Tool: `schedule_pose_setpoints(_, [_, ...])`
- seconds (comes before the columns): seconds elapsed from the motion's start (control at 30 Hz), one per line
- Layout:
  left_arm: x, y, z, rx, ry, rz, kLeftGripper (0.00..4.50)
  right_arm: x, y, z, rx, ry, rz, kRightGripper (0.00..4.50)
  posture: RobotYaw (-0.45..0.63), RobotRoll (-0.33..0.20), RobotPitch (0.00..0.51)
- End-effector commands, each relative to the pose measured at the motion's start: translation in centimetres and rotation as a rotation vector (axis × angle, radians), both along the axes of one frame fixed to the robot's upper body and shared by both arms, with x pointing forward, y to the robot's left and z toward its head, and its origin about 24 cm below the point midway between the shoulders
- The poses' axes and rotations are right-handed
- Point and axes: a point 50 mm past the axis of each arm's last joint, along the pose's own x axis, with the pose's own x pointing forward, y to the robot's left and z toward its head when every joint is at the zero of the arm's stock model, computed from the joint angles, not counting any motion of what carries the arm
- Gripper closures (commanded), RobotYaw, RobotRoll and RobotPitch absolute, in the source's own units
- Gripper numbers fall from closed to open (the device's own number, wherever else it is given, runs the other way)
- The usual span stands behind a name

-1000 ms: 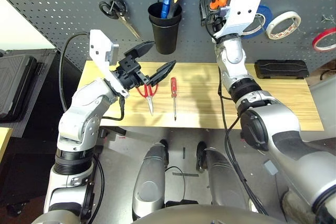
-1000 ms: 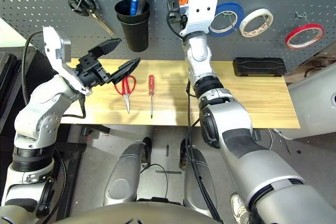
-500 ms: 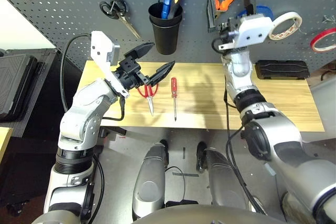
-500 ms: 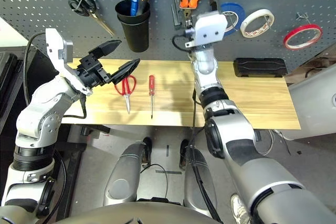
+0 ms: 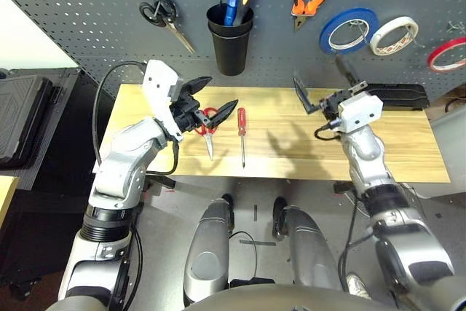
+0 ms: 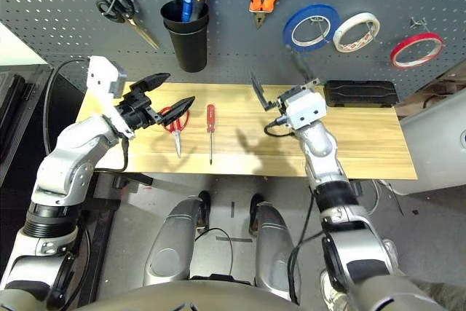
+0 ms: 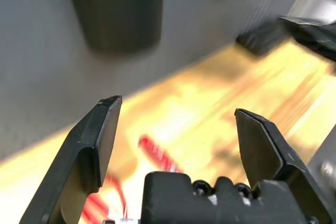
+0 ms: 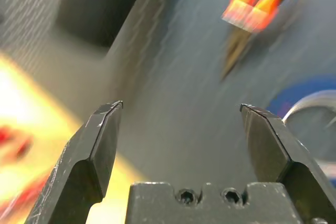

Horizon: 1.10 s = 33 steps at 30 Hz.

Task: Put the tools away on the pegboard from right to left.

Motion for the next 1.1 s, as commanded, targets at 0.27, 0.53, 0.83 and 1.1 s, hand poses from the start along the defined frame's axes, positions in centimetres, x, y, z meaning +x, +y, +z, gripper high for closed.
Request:
schedule_pose_setpoints(0.27, [1.8,-2.5,-5.4,0.058,0.206,0.151,0.0,-1.3,-2.1,-4.1,-0.226,0.349,0.039,0.02,0.24,0.0,0.289])
schedule_pose_setpoints(0.53, [4.4,-4.9,-7.0,0.035,0.286,0.244,0.0,-2.3,-2.6,-6.2,-0.357,0.502,0.061,0.02,0.22,0.0,0.298])
schedule_pose_setpoints(0.83, [6.3,-7.2,-8.5,0.053,0.384,0.298,0.0,-3.3,-3.0,-6.8,-0.406,0.55,0.044,0.02,0.17,0.0,0.314])
schedule_pose_setpoints(1.1, [6.7,-8.1,-9.9,0.085,0.428,0.315,0.0,-4.0,-3.2,-6.3,-0.401,0.55,0.023,0.02,0.12,0.0,0.318])
